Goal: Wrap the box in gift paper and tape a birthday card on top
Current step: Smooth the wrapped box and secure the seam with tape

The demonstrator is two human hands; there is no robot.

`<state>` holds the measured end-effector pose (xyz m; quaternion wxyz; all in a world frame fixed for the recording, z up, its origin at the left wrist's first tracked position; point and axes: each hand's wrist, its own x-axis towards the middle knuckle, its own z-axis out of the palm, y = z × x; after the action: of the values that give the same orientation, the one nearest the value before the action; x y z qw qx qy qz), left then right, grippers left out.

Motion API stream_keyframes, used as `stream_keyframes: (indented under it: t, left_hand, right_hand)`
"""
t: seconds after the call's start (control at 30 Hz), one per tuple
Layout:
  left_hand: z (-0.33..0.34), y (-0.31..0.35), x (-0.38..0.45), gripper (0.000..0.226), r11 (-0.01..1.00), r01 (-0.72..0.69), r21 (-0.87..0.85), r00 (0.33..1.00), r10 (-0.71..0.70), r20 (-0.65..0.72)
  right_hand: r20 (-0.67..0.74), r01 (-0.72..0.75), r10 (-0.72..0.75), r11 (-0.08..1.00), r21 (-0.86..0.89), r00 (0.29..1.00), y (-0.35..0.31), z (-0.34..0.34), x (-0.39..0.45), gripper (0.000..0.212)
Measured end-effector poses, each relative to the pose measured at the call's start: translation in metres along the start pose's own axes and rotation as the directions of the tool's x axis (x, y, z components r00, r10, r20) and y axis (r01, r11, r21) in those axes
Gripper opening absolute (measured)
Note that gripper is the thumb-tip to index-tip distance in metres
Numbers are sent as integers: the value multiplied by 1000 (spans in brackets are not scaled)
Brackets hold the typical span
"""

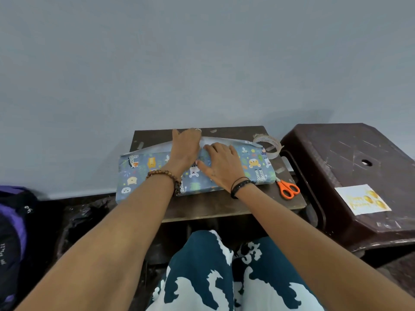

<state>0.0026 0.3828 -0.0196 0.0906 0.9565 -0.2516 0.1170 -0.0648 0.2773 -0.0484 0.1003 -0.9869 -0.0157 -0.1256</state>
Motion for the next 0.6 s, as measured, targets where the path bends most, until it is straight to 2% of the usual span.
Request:
stream_keyframes:
  t: [0.07,0.2,0.43,0.6]
  left_hand:
    - [2,3,-4,21,1000,2,-13,1000,-1,11]
    - [10,6,-17,17,1000,-16,12,1000,15,25]
    - [14,9,-32,20,996,-51,68,999,50,15]
    - [27,6,-39,29,999,-45,-15,999,45,2]
  right_hand:
    - [9,-19,19,1000,5,1000,0,4,-1,56]
    - [-39,-30,32,999,41,999,1,14,-5,78]
    - [-63,-45,48,998,49,997,1,15,-6,75]
    - [-144,-61,79,991,123,986,1,18,-6,56]
